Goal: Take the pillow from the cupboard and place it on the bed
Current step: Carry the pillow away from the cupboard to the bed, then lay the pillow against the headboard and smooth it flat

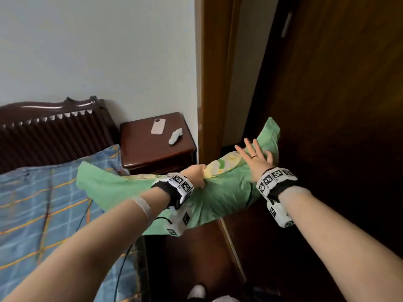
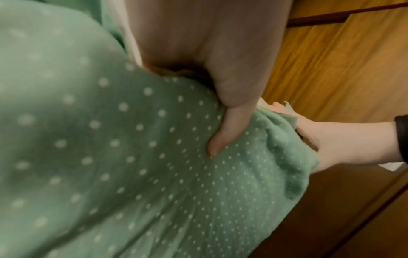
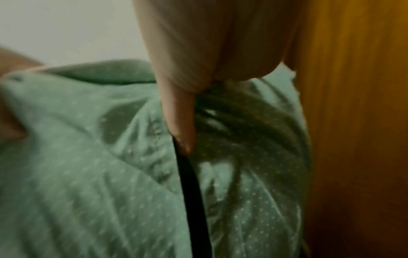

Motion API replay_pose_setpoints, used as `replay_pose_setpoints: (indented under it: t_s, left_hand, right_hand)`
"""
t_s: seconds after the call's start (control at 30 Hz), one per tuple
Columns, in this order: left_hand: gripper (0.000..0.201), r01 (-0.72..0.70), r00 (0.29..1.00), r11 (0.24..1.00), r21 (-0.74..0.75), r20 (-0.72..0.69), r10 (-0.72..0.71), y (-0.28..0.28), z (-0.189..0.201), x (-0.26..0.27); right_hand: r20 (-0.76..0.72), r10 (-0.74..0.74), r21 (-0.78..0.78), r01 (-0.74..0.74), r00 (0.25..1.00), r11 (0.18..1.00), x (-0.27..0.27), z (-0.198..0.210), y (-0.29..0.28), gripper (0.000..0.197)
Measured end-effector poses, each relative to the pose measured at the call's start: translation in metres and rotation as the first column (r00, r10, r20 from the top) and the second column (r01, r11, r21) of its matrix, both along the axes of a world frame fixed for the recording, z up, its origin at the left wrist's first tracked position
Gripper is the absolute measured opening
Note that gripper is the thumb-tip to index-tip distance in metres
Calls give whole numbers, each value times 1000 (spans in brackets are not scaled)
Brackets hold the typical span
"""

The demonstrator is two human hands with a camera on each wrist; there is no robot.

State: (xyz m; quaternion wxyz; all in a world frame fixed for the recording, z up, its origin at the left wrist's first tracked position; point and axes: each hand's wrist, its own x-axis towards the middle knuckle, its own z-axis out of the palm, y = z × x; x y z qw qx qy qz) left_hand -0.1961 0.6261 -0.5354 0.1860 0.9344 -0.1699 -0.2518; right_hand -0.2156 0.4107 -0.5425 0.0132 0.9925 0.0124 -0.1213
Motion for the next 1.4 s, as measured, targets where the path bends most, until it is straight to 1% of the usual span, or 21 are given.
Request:
replay_pose_setpoints:
  t_s: [0.07,0.1,0.17,0.27,0.3,0.33,0.4,0.53,0.63,0.7,0.8,0.93,1.03,1.1,1.13,1.17,1.23,1.27,1.3,1.33,1.4]
  left_hand:
    - [44,-42,999,999,32,29,41,27,4,-8]
    - [46,-79,996,996,39,33,78,40,7,-9]
    - [45,-154,987,986,67,55,151,71,17,-11]
    - [38,-282,954,952,117,138,265,119,24,-10]
    - [37,-331,936,935,124,167,309,135,26,-9]
    - [37,-370,919,920,127,194,343,149,25,-8]
    - [34,-421,891,897,131,243,383,176,21,-5]
    - [22,-499,844,857,128,298,447,239,10,10]
    - [22,-569,793,815,114,339,506,295,7,37]
    - [24,-603,761,791,101,369,533,335,10,61]
    - [18,-629,721,773,83,436,539,399,22,99]
    - [21,-651,654,757,52,546,524,478,41,159]
    - [30,-666,636,742,79,578,510,530,26,191]
    - [36,-667,668,731,146,552,499,562,-2,204]
    - [38,-662,696,726,185,512,504,576,-20,208]
    - [41,-648,738,724,237,432,518,588,-40,209]
    - [42,-579,814,738,347,185,551,610,-81,206]
    - [44,-546,820,741,391,66,569,620,-100,203]
    - [48,-520,808,739,427,-33,588,628,-117,199]
    - [51,-510,790,736,445,-95,605,637,-132,197]
    - [51,-526,761,728,440,-139,634,650,-157,193]
  right_hand:
    - [-29,167,-8,-167,986,986,1,-7,40,110]
    - [-40,213,3,-213,976,977,2,-6,60,104]
    - [-13,239,12,-239,971,971,10,0,100,85]
    - [76,285,40,-289,955,957,24,3,153,44]
    - [84,299,52,-304,951,951,29,4,170,33]
    - [82,310,70,-316,947,946,33,5,187,28]
    - [63,327,121,-333,943,935,39,10,219,29]
    - [86,363,231,-373,928,899,63,17,280,30]
    - [123,421,240,-438,899,866,103,17,341,30]
    - [177,444,223,-475,878,851,135,18,387,29]
    - [249,446,217,-498,860,839,184,24,458,26]
    - [316,384,267,-469,868,842,247,28,544,42]
    - [332,364,309,-465,870,830,279,12,591,57]
    - [290,411,287,-488,864,824,291,-14,617,60]
    - [245,449,279,-506,859,816,295,-31,630,62]
    - [163,491,269,-517,856,813,299,-52,641,63]
    - [-115,564,237,-529,818,815,301,-92,660,62]
    - [-264,575,232,-528,774,817,303,-110,667,57]
    - [-364,564,248,-507,741,826,305,-126,672,51]
    - [-411,546,279,-469,730,838,309,-138,675,47]
    - [-412,510,302,-415,755,859,321,-156,679,44]
